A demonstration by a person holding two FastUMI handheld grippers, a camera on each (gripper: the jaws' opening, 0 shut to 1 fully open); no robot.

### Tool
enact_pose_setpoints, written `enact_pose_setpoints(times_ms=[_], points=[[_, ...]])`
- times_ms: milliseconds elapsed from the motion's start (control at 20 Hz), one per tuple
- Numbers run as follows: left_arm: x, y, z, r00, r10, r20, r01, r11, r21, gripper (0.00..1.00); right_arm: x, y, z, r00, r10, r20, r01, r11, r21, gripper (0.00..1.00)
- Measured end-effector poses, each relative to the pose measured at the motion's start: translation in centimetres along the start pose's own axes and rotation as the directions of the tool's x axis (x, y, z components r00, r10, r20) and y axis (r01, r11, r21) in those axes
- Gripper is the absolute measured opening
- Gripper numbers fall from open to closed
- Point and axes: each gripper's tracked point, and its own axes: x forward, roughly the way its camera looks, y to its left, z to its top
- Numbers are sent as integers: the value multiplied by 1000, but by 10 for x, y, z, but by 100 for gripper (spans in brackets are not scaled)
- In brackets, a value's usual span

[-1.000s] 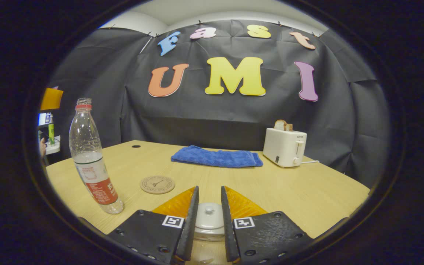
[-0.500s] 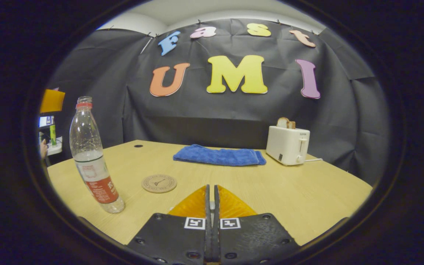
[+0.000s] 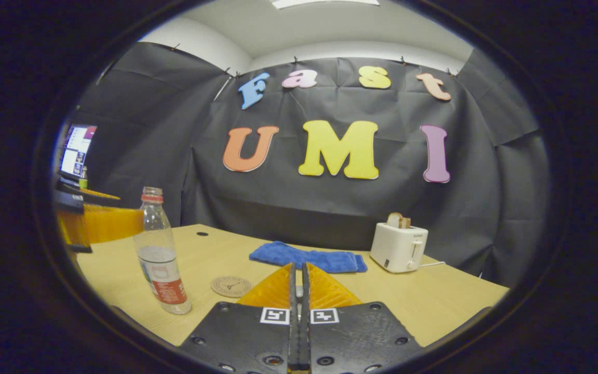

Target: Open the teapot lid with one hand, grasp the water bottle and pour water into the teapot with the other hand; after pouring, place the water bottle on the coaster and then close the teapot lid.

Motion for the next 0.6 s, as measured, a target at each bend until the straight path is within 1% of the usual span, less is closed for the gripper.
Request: enact_pose_setpoints(times_ms=[50,100,250,350,500,600], points=[[3,-4,-4,1000,-7,-3,7,1000,2,96,-6,-2,0,1000,3,-8,-3,1000,21,0],[7,-8,-9,1000,-22,-14,22,1000,-5,99,-13,-6,1,1000,-1,-10,1,999,33,0],[17,-11,-32,998,-26,-59,26,1000,2,99,-27,-24,1,1000,-21,-19,22,999,33,0],[24,-12,-44,997,-24,-80,24,1000,3,99,-33,-34,-3,999,-26,-33,28,998,55,0],[32,-27,-53,995,-61,-80,57,997,-43,100,-42,-49,-14,997,-19,-73,28,993,116,0],[40,-23,-63,995,-42,-88,39,999,-33,99,-46,-64,-20,996,-36,-82,45,993,112,0]])
